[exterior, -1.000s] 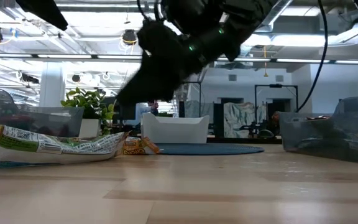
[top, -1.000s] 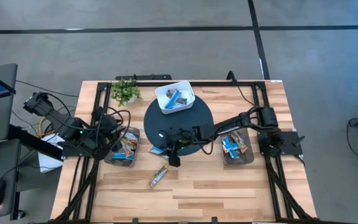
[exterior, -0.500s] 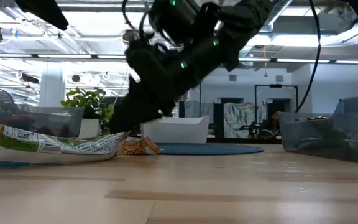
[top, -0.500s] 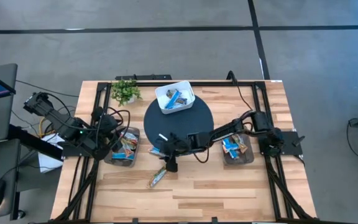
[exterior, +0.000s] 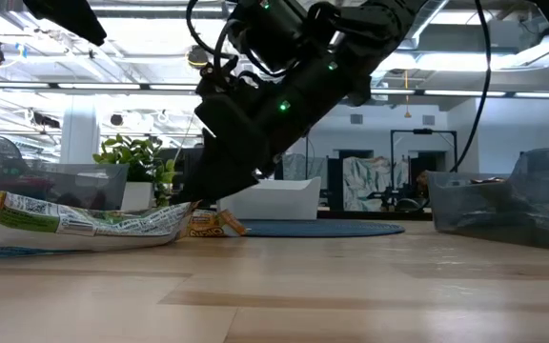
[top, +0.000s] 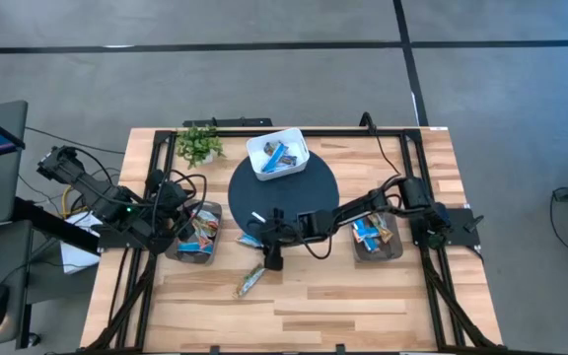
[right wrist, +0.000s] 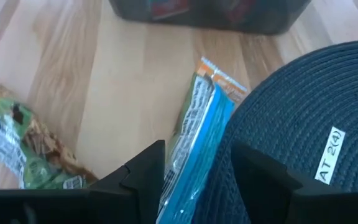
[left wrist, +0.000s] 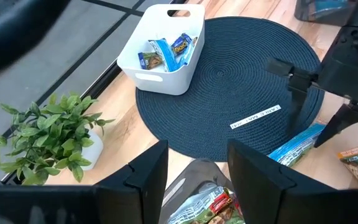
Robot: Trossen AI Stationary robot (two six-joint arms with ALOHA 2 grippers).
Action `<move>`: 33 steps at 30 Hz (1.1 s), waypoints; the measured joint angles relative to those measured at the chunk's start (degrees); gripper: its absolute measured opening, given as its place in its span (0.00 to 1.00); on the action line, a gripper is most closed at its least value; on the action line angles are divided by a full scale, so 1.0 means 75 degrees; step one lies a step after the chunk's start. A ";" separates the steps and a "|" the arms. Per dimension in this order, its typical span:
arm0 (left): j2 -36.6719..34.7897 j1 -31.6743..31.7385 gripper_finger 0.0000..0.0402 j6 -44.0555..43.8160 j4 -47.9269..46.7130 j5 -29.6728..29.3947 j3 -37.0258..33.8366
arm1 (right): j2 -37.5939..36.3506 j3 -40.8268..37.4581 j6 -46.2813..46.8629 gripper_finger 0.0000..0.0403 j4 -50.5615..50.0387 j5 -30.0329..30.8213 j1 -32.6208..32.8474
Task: Pick and place Granola Bars by type
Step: Put the yellow granola bar into the right black bin
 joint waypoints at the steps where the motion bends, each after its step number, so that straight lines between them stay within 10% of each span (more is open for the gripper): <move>1: 0.0000 0.0000 0.40 -0.0001 0.0000 0.0000 0.0000 | 0.0000 0.0000 -0.0069 0.44 -0.0029 -0.0009 0.0021; 33: 0.0000 0.0000 0.40 -0.0028 0.0055 -0.0032 0.0000 | 0.0032 0.0009 0.0630 0.13 -0.0427 -0.0182 -0.0033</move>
